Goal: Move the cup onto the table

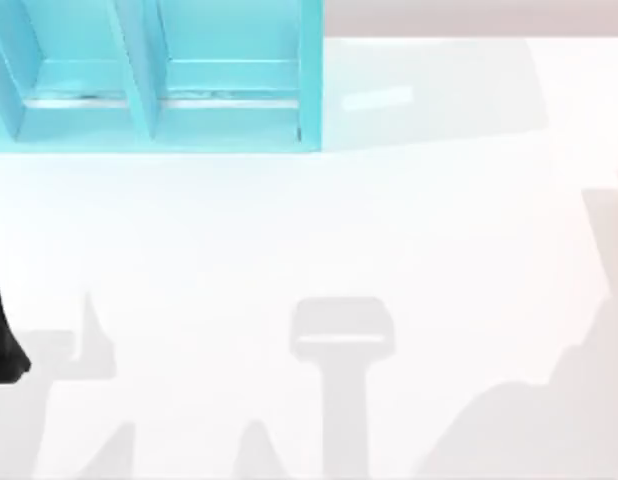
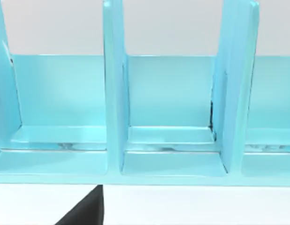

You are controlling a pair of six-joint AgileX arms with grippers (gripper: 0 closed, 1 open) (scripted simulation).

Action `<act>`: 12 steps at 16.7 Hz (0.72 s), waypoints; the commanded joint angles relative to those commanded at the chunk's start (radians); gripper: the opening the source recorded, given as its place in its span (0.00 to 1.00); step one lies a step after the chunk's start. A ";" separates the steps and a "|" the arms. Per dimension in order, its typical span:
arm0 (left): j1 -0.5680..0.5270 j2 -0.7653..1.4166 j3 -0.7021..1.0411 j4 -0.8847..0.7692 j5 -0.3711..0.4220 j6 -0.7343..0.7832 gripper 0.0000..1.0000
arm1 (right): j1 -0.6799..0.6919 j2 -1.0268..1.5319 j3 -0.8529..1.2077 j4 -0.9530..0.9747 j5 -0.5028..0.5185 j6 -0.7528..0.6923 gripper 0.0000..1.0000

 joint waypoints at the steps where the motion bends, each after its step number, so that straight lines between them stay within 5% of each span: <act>1: 0.000 0.000 0.000 0.000 0.000 0.000 1.00 | -0.005 0.011 0.010 -0.009 0.000 -0.005 1.00; 12: 0.000 0.000 0.000 0.000 0.000 0.000 1.00 | -0.003 0.041 -0.095 0.123 0.000 -0.002 1.00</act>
